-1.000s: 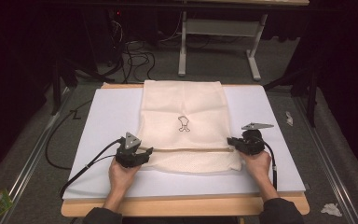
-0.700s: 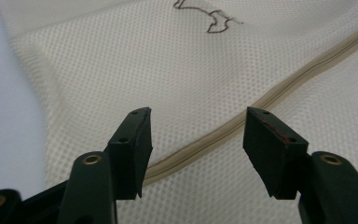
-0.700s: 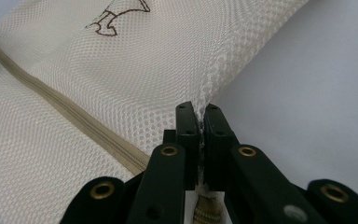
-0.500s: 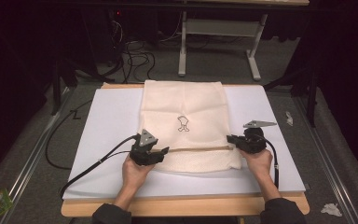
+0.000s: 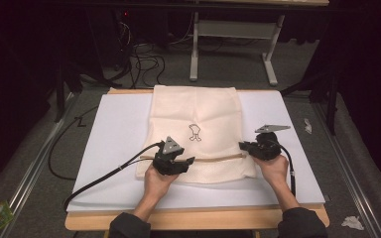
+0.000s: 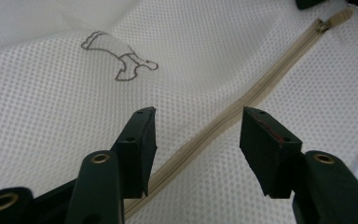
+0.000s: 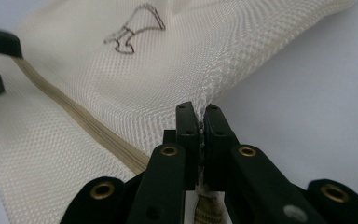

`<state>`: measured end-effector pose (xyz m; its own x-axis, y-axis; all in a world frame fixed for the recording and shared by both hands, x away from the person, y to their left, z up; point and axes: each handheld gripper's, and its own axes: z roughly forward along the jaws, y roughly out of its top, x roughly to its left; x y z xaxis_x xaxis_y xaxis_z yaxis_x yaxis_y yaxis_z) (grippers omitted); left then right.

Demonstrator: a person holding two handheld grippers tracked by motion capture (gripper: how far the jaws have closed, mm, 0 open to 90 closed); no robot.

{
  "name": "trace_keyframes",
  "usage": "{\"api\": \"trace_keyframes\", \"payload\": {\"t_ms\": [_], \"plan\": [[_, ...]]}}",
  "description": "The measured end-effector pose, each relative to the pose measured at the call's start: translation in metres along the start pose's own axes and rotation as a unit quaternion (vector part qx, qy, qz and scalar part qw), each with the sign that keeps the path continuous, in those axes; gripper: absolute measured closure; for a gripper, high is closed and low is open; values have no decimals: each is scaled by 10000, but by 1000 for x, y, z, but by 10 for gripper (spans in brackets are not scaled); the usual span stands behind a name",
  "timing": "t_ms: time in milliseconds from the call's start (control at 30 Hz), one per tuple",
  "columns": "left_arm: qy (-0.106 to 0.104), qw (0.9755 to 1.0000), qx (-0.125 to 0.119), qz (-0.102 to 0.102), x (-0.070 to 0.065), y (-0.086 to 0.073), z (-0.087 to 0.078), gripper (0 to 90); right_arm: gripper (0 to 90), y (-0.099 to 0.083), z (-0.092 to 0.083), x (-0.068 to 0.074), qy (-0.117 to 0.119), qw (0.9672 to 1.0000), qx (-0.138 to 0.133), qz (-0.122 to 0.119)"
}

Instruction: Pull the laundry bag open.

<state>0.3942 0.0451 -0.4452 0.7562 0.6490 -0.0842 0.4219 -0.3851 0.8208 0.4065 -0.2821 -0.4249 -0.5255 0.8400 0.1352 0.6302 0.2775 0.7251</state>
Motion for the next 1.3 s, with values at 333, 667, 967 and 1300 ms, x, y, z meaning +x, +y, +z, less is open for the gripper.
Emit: {"api": "trace_keyframes", "payload": {"t_ms": [333,667,967,1300], "plan": [[-257,9995,-26,169,-19,16,16,515,884,11,-4,5,61,9999,-97,-35],[-589,9981,-104,113,-30,28,29,544,885,24,-2,16,107,9997,-136,-169],[-709,9971,-237,148,-38,31,37,578,884,28,-1,20,142,9996,-147,-206],[-877,9959,-160,180,-46,38,47,600,885,29,-1,22,191,9995,-187,-174]]}}
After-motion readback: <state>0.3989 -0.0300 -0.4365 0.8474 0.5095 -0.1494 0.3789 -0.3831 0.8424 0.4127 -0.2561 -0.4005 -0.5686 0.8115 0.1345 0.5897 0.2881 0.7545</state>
